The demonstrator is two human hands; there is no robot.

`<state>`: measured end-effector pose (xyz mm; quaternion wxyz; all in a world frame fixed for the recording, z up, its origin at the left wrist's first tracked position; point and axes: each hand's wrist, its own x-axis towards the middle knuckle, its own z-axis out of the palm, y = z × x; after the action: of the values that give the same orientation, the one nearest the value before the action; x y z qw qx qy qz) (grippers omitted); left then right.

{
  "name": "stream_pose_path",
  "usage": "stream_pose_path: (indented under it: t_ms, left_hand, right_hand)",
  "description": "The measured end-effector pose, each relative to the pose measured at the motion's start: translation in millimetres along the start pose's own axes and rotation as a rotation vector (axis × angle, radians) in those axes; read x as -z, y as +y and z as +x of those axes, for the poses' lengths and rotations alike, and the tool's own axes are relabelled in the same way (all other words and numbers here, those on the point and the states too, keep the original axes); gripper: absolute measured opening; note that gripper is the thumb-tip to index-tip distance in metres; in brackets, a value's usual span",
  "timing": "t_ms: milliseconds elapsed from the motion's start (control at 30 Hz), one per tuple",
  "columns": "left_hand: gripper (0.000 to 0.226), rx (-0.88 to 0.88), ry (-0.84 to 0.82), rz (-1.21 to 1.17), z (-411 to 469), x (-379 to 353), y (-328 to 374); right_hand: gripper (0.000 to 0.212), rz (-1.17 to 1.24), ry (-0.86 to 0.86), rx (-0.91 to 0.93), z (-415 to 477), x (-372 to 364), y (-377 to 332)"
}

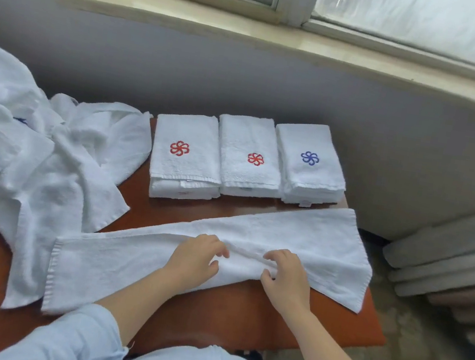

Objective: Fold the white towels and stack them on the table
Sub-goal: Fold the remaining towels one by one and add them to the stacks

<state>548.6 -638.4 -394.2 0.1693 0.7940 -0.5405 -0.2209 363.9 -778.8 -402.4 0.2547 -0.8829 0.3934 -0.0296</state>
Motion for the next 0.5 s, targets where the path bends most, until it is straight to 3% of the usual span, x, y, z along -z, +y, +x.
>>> stream_pose_path:
  t_ms: [333,500]
  left_hand:
    - [0.039,-0.023,-0.052,0.038,48.3,-61.4,99.9]
    - [0.050,-0.004,-0.041,0.132,63.1,-86.3,125.3]
  right_hand:
    - [0.023,-0.057,-0.097,0.086,-5.4,60.2,115.2]
    - [0.031,-0.261,-0.213,0.163,-4.7,75.9,158.3]
